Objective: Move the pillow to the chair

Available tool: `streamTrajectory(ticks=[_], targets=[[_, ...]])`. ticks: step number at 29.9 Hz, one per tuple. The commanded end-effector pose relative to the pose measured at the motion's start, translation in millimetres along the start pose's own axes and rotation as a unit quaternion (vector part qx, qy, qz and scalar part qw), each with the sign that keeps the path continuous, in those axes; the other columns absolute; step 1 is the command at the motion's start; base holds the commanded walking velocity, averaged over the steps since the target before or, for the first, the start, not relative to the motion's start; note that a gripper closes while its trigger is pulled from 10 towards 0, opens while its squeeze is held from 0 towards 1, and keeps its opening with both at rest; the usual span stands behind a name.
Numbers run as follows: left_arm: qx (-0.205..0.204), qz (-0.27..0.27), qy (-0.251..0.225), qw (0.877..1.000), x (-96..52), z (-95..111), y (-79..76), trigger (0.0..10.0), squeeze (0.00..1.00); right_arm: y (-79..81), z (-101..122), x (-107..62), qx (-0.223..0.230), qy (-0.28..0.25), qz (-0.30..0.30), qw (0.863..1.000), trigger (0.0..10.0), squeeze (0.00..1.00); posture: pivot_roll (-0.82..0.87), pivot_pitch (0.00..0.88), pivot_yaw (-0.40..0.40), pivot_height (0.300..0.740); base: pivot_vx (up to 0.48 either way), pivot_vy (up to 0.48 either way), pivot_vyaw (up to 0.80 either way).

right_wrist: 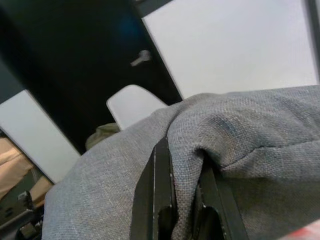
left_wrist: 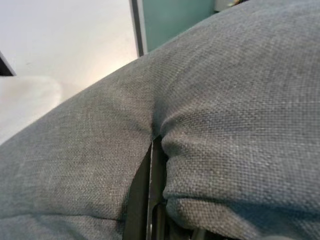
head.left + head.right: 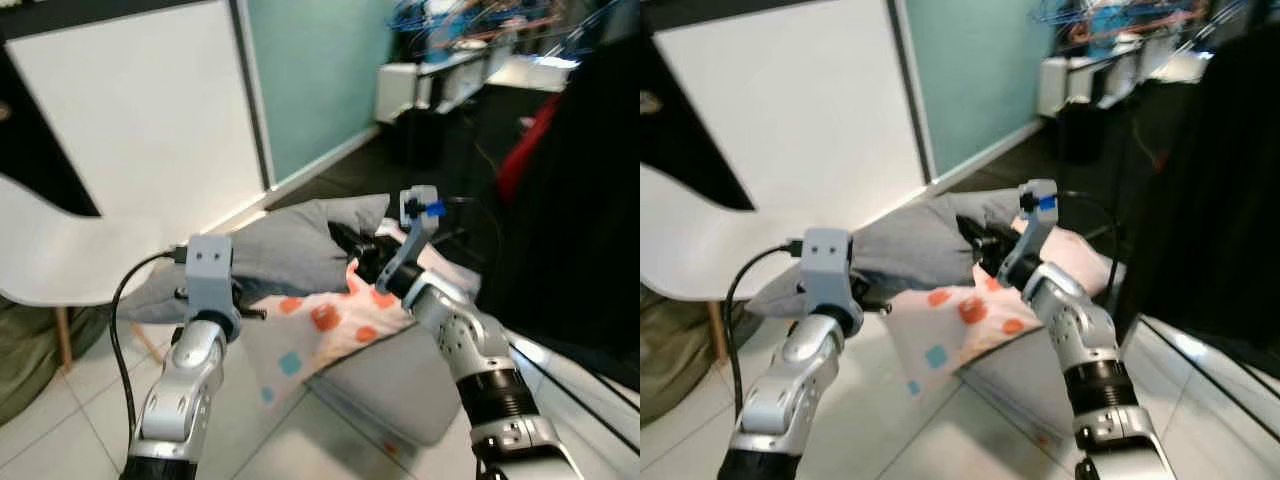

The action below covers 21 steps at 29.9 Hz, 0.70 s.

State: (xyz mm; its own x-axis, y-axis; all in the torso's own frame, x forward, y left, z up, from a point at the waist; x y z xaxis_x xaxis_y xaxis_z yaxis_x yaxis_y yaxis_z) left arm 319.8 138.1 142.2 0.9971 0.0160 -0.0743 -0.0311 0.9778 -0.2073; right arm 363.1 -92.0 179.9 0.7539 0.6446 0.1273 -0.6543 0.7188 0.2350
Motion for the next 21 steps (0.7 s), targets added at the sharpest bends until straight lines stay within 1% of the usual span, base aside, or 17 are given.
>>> streamTrajectory(ticks=[1, 11, 18, 21], targets=[[-0.003, -0.003, -0.032, 0.999, 1.0, 16.8, -3.5, 10.0, 0.0, 8.7, -1.6, 3.0, -0.008, 0.004, 0.023, 1.0, 10.0, 0.0, -0.16, 0.0, 0.013, 0.74, 0.0, 0.0, 0.79], [-0.002, -0.001, -0.033, 0.999, 1.9, 16.6, -5.0, 10.0, 0.0, 10.5, -1.2, 4.5, -0.005, 0.002, 0.029, 1.0, 10.0, 0.0, -0.18, 0.0, 0.004, 0.74, 0.0, 0.0, 0.79], [0.002, 0.003, -0.038, 0.999, 1.5, 17.9, -1.7, 10.0, 0.0, 12.3, -2.1, 3.8, -0.004, 0.002, 0.032, 0.999, 10.0, 0.0, -0.18, 0.0, 0.008, 0.74, 0.0, 0.0, 0.79], [-0.001, 0.003, -0.038, 0.999, 1.7, 19.2, 2.1, 10.0, 0.0, 13.3, -3.4, 2.9, -0.001, 0.001, 0.031, 1.0, 10.0, 0.0, -0.19, 0.0, 0.018, 0.74, 0.0, 0.0, 0.79]])
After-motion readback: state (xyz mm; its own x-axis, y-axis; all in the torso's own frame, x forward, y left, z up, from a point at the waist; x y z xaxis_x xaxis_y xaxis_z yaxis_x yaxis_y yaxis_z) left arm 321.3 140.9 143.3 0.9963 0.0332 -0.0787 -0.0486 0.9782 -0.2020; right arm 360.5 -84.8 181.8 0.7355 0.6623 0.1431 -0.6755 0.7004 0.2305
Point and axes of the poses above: a point about 5 cm out from each wrist's last joint towards the gripper, its own x axis pointing out of the wrist towards the gripper, its own z axis along the axis of the wrist's last joint, y = z × x, the point moved 2 cm from there along x, pointing out of the wrist towards the gripper, and after that the axes turned 10 degrees about -x, right-handed, at the moved point
